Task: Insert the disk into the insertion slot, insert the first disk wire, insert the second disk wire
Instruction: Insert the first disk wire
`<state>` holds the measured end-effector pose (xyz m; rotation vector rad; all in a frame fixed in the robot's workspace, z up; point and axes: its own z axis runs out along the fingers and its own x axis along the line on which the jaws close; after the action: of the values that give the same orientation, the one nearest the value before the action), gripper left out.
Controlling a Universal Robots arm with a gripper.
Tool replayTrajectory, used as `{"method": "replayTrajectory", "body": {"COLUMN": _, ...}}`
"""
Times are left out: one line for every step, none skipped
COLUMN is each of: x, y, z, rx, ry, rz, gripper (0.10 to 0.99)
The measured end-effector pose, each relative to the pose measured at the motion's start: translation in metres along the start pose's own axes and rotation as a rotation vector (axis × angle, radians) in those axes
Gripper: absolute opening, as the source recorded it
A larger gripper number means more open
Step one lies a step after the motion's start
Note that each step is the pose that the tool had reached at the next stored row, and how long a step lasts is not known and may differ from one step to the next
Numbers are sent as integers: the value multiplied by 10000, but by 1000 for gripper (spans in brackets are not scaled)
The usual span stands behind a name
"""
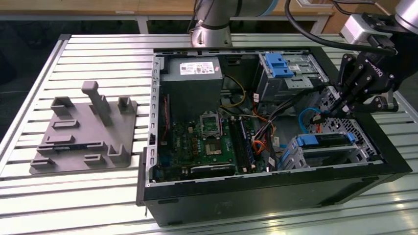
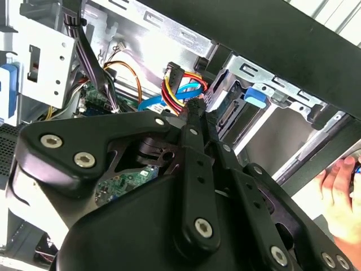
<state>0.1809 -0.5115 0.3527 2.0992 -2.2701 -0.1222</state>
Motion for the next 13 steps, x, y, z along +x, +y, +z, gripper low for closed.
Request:
{"method": "replayTrajectory", "body": {"x": 0, "y": 0, "z": 0, "rx": -1, "ry": -1, "rz": -41, "gripper": 165}}
{"method": "replayTrajectory", "body": {"x": 0, "y": 0, "z": 0, "rx": -1, "ry": 0, "rz": -66, "gripper": 165}}
{"method": "replayTrajectory", "body": {"x": 0, "y": 0, "z": 0, "rx": -1, "ry": 0, "rz": -68, "gripper": 165}}
{"method": "replayTrajectory", "body": {"x": 0, "y": 0, "z": 0, "rx": -1, "ry": 1, "rz": -69, "gripper": 165}}
{"method": "replayTrajectory", "body": {"x": 0, "y": 0, "z": 0, "rx": -1, "ry": 1, "rz": -70, "gripper": 165}}
{"method": "replayTrajectory", "body": {"x": 0, "y": 0, "z": 0, "rx": -1, "ry": 0, "rz": -70, "gripper": 165}}
{"method": "replayTrajectory", "body": {"x": 0, "y": 0, "z": 0, "rx": -2, "ry": 1, "rz": -70, "gripper": 165}}
{"method": "replayTrajectory", "body": {"x": 0, "y": 0, "z": 0, "rx": -2, "ry": 1, "rz": -70, "gripper": 165}}
{"method": "replayTrajectory", "body": {"x": 11, "y": -2, "z": 1, "rx": -2, "ry": 4, "rz": -114, "gripper": 165}}
{"method": "replayTrajectory", "body": {"x": 34, "y": -3, "z": 3, "rx": -3, "ry": 7, "rz": -152, "gripper": 165}}
{"method": "replayTrajectory", "body": {"x": 45, "y": -5, "z": 5, "rx": -4, "ry": 8, "rz": -164, "gripper": 165}}
{"method": "replayTrajectory", "body": {"x": 57, "y": -5, "z": 6, "rx": -4, "ry": 10, "rz": -177, "gripper": 165}}
{"method": "replayTrajectory", "body": {"x": 66, "y": -6, "z": 7, "rx": -4, "ry": 12, "rz": -196, "gripper": 165}}
